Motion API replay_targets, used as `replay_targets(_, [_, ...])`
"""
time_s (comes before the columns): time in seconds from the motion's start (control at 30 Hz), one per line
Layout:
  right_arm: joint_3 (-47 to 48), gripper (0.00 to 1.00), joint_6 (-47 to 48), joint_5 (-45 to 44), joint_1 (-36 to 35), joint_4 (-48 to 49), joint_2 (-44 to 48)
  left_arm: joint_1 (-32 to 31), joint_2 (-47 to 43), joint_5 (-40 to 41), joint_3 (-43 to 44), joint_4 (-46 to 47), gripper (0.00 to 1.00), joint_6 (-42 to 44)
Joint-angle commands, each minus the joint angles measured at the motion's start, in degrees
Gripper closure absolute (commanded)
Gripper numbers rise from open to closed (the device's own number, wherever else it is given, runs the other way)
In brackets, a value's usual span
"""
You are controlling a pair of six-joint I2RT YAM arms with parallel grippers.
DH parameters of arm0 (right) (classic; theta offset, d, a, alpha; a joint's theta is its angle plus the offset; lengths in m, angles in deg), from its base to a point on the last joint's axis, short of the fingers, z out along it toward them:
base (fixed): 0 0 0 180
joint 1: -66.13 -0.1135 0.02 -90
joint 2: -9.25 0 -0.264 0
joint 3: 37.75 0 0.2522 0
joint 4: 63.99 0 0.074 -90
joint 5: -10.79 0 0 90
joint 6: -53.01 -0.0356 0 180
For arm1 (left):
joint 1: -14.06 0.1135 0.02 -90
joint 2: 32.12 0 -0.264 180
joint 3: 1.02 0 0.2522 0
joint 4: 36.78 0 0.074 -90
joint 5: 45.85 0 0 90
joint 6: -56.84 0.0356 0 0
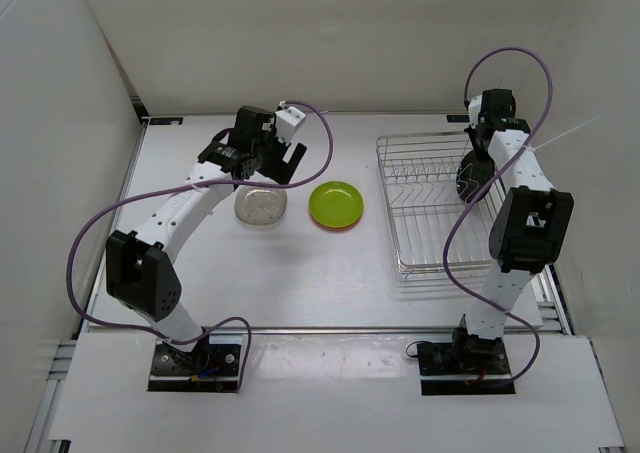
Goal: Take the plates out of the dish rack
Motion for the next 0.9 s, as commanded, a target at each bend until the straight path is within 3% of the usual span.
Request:
replay_targets(0.0, [1.60,0.83,-0.33,-0.63,0.25,2.18,-0.22,-0.32,-3.91,0.29,-0.06,1.11,0.00,0.20])
replay_targets(0.07, [1.60,0.83,-0.95,-0.11,0.25,1.57,-0.22,-0.32,-3.91,0.29,-0.06,1.11,0.00,0.20])
replay_targets(0.3, [0.98,1.00,-4.02,-0.11,0.78,1.04,-0.75,-0.32,-3.91,0.29,-0.06,1.11,0.00,0.20])
replay_targets(0.53, [0.46,1.00,-10.61,-0.72,0.78,-2.03,-0.75,-0.32,-3.91,0.29,-0.06,1.11,0.00,0.20])
replay_targets(0.87, [8.28,1.00,-22.74,-8.19,0.78,-12.75,-3.47,-0.32,-4.44,-0.23,-0.06,1.11,0.00,-0.33])
